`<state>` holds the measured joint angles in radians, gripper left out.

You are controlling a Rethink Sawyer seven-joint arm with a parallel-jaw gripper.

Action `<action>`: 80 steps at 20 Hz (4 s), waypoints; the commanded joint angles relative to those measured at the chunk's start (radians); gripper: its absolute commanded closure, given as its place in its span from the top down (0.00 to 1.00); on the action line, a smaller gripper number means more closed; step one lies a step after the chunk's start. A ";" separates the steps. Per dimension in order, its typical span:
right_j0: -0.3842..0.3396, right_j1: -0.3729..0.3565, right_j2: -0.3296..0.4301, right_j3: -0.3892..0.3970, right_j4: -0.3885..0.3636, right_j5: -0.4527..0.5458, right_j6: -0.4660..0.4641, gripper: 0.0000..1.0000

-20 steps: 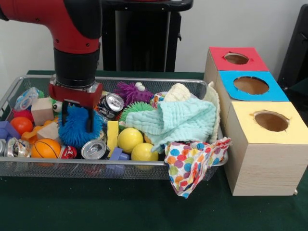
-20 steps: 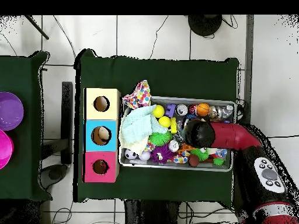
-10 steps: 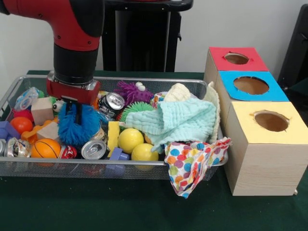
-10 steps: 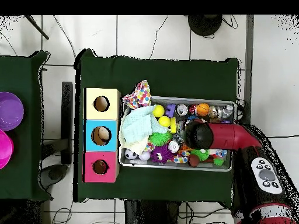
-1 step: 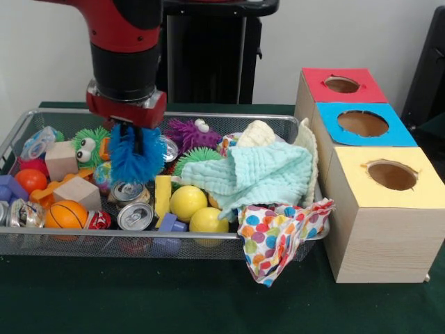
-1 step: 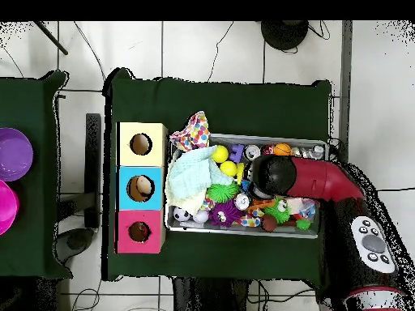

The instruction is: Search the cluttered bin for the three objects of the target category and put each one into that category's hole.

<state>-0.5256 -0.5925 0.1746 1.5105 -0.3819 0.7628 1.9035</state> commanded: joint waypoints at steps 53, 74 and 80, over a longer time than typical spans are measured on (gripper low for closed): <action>-0.104 -0.013 0.040 -0.024 -0.006 -0.143 -0.159 1.00; -0.231 -0.014 0.113 0.004 -0.085 -0.091 -0.211 1.00; -0.246 -0.020 0.109 0.015 -0.079 -0.032 -0.213 1.00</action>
<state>-0.7610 -0.6482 0.1853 1.5068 -0.4201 0.6352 1.9044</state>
